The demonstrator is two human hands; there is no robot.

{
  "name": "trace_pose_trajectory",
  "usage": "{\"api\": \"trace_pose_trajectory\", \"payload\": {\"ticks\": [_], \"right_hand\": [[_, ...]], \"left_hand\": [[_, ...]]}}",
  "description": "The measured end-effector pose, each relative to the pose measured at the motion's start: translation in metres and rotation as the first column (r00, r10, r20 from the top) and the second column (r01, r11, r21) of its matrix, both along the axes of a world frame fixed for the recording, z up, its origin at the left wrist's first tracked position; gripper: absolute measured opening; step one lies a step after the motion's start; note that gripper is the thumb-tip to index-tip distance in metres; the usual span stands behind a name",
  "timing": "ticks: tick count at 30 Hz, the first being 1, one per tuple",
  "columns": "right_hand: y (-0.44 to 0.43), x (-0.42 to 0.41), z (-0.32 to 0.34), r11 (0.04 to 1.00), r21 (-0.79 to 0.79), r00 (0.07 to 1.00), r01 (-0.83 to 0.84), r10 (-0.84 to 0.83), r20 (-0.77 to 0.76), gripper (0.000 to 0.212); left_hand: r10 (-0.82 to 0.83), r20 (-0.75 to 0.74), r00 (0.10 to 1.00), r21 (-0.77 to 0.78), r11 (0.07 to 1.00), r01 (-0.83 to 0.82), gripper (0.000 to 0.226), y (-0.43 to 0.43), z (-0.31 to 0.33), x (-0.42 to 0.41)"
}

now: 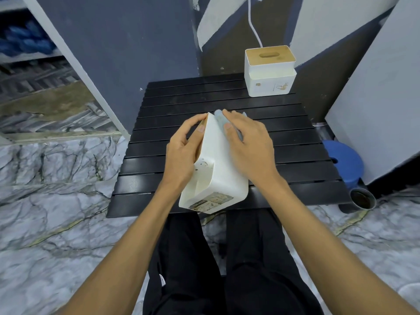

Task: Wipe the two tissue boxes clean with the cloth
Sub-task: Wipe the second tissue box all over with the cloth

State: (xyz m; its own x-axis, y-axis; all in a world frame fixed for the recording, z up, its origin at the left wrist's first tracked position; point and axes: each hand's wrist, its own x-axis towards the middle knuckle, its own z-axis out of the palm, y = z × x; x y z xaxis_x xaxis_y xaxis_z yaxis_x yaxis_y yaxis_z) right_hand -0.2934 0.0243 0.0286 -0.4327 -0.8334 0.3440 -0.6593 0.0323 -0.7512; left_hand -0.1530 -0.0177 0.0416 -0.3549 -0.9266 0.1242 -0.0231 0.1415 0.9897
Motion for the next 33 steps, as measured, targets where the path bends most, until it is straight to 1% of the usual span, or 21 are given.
{"api": "trace_pose_trajectory", "payload": {"ticks": [4,5,9,11,13,15,17,20,21,23,25,28,31,33], "right_hand": [[0.015,0.02,0.007,0.998,-0.056,0.99,-0.005,-0.003,-0.142,0.039],[0.013,0.022,0.009,0.998,-0.055,0.988,-0.016,0.007,-0.155,0.038],[0.005,0.021,0.012,1.0,-0.025,0.991,-0.009,0.006,-0.13,0.04],[0.006,0.025,0.012,1.0,-0.02,0.991,0.02,-0.022,-0.13,0.041],[0.007,0.03,0.012,0.998,-0.027,0.989,0.05,-0.053,-0.135,0.04],[0.007,0.036,0.012,0.997,-0.041,0.986,0.063,-0.068,-0.151,0.039],[0.007,0.041,0.011,0.997,-0.048,0.983,0.063,-0.07,-0.168,0.039],[0.006,0.049,0.011,0.996,-0.053,0.979,0.066,-0.075,-0.188,0.039],[0.007,0.052,0.011,0.996,-0.063,0.976,0.064,-0.076,-0.203,0.039],[0.01,0.059,0.01,0.995,-0.087,0.961,0.048,-0.07,-0.269,0.039],[0.013,0.066,0.008,0.994,-0.109,0.943,0.031,-0.065,-0.327,0.039],[0.016,0.07,0.006,0.99,-0.137,0.945,0.016,-0.06,-0.321,0.038],[0.02,0.07,0.005,0.985,-0.174,0.959,0.008,-0.057,-0.278,0.035],[0.021,0.07,0.006,0.978,-0.21,0.961,0.007,-0.065,-0.268,0.034]], "left_hand": [[0.003,0.002,1.0,-0.018,1.0,-0.003,0.027,-0.002,-0.002,0.002],[0.004,0.002,1.0,-0.023,1.0,-0.004,0.027,-0.002,-0.002,0.003],[0.016,0.02,1.0,-0.026,1.0,-0.015,0.024,0.001,0.001,0.006],[0.04,0.078,0.996,-0.012,0.999,-0.039,0.022,0.003,0.003,0.009],[0.085,0.173,0.981,0.032,0.995,-0.091,0.019,0.0,0.003,0.013],[0.1,0.253,0.962,0.084,0.989,-0.125,0.021,-0.005,0.007,0.019],[0.056,0.316,0.947,0.173,0.978,-0.116,0.028,-0.012,0.017,0.022],[-0.017,0.404,0.914,0.305,0.945,-0.118,0.028,-0.025,0.033,0.022],[-0.031,0.406,0.913,0.356,0.926,-0.126,0.028,-0.027,0.035,0.022],[-0.036,0.345,0.938,0.44,0.889,-0.128,0.025,-0.029,0.036,0.023],[-0.012,0.28,0.96,0.474,0.871,-0.127,0.028,-0.03,0.034,0.023],[0.003,0.243,0.97,0.518,0.845,-0.132,0.028,-0.03,0.031,0.022],[0.045,0.234,0.971,0.489,0.858,-0.157,0.028,-0.029,0.029,0.02],[0.093,0.185,0.978,0.423,0.891,-0.164,0.019,-0.026,0.029,0.02]]}}
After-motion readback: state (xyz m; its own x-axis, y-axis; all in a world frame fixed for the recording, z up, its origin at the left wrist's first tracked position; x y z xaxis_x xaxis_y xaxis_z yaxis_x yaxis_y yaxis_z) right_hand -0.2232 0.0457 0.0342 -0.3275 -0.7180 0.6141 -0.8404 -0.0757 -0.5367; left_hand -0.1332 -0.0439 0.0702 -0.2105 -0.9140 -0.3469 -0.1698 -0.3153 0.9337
